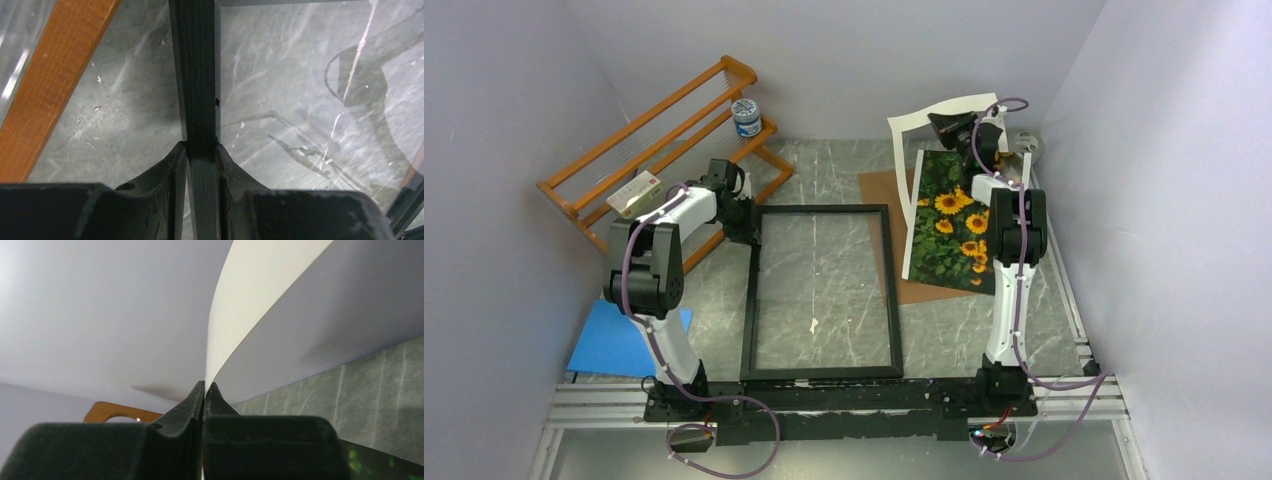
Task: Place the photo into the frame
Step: Move the photo frame to the center of the board.
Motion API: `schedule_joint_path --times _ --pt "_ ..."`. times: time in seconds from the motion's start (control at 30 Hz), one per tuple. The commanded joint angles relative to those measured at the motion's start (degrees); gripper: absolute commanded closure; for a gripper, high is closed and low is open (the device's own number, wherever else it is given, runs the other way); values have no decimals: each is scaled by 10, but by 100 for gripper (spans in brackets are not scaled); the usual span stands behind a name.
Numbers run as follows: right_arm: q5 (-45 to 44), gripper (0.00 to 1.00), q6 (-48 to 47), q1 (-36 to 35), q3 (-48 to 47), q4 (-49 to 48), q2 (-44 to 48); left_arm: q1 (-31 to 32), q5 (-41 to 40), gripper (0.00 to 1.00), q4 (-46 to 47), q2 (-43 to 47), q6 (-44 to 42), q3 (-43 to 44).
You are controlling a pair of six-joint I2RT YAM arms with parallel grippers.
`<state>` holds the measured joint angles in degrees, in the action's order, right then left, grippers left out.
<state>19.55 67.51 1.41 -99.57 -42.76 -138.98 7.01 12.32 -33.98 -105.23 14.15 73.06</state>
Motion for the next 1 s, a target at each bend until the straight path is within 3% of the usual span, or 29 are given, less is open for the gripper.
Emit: schedule_joint_path --times 0.0,0.37,0.57,0.7,0.97 --pt "18 98 44 5 17 -78 71 -3 33 86 42 -15 -5 29" --pt "60 96 220 4 88 -173 106 -3 -31 54 60 -35 8 33" --pt "72 96 256 3 107 -192 135 -3 -64 29 67 7 6 28" --pt "87 96 270 1 110 -194 152 2 -34 17 56 48 15 54" --pt "98 96 273 -11 150 -181 207 53 62 10 157 145 44 83"
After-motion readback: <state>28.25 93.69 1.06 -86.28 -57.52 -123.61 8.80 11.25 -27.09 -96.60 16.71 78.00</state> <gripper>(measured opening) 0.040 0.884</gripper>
